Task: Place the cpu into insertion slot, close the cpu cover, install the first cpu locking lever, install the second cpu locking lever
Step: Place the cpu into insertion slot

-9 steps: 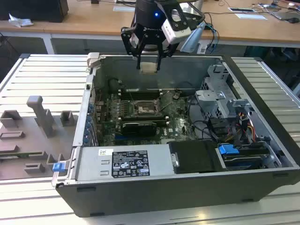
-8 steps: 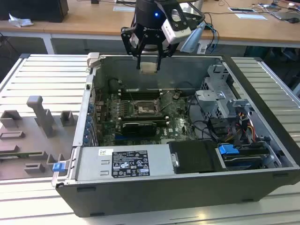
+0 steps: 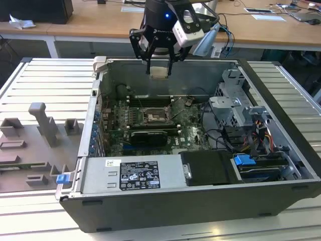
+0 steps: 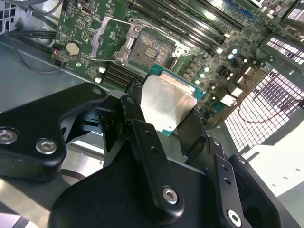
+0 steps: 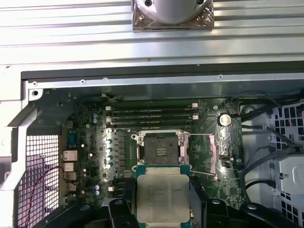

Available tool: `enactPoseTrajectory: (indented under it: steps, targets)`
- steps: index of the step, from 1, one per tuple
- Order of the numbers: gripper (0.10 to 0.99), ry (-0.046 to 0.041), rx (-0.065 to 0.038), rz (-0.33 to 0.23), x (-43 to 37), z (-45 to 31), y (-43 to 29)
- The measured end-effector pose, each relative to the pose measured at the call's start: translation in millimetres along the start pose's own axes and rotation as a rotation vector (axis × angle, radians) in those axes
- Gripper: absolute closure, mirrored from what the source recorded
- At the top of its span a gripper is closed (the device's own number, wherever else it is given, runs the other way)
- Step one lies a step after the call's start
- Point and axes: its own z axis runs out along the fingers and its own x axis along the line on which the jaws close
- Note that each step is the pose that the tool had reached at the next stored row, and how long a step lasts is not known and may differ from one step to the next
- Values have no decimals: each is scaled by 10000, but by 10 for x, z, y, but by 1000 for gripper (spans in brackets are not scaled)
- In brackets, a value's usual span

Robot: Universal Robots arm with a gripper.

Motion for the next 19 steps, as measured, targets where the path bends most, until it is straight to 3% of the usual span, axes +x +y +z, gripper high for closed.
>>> enactPoseTrajectory:
  steps: [19]
  targets:
    - [545,-55,-12,617,0,0,0]
